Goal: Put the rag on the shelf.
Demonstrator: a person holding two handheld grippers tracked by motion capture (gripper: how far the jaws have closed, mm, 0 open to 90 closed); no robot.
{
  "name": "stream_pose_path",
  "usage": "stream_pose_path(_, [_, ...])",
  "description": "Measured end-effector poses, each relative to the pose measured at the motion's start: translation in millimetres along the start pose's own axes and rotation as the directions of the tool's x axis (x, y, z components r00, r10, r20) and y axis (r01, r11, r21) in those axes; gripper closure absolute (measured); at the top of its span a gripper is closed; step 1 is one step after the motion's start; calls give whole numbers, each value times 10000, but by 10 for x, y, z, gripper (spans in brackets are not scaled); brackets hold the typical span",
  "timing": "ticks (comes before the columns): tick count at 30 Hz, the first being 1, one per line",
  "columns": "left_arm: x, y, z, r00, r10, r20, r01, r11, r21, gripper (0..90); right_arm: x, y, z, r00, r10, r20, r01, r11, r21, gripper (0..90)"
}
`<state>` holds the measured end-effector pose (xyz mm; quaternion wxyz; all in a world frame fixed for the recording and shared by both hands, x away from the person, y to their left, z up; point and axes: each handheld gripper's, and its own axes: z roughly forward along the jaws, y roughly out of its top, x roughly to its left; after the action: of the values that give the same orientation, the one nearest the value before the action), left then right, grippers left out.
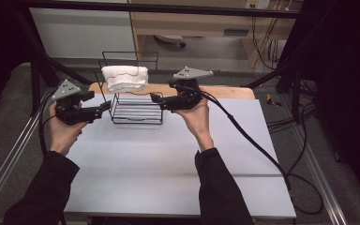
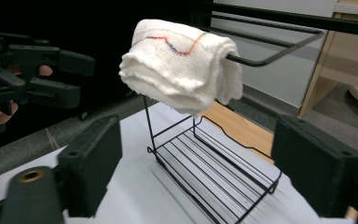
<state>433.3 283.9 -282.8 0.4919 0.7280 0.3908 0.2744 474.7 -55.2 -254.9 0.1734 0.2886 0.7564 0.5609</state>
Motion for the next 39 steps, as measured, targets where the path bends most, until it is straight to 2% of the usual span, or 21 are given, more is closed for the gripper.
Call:
stream_pose_path(5, [-23, -134, -48, 9996, -171, 216, 168, 9998, 141, 123, -66, -90, -175, 9999, 114, 47, -114, 9999, 117, 58])
stream_pose_path(10, [-67, -265, -72, 9990, -154, 419, 145, 9997, 217, 73, -139, -262, -316, 9994, 351, -15, -350, 9987, 361, 22])
stream_pose_path(15, [-119, -424, -71, 9983, -44, 581, 16, 9988, 485, 67, -211, -457, -464, 9988, 496, -54, -493, 9975, 516, 9])
stream_pose_path(26, [-224, -763, -69, 9958, -23, 916, -54, 9965, 833, 69, -316, -953, -769, 9993, 386, 23, -386, 9946, 962, 4])
stream_pose_path(32, [-254, -968, -54, 9939, -224, 1081, 108, 9943, 1063, 73, -393, -1271, -923, 9972, 725, 164, -739, 9904, 1166, 3])
stream_pose_path(39, [-292, -1129, -53, 9930, -125, 1175, -28, 9916, 1293, 73, -468, -1593, -1065, 9952, 937, 291, -971, 9838, 1509, 3])
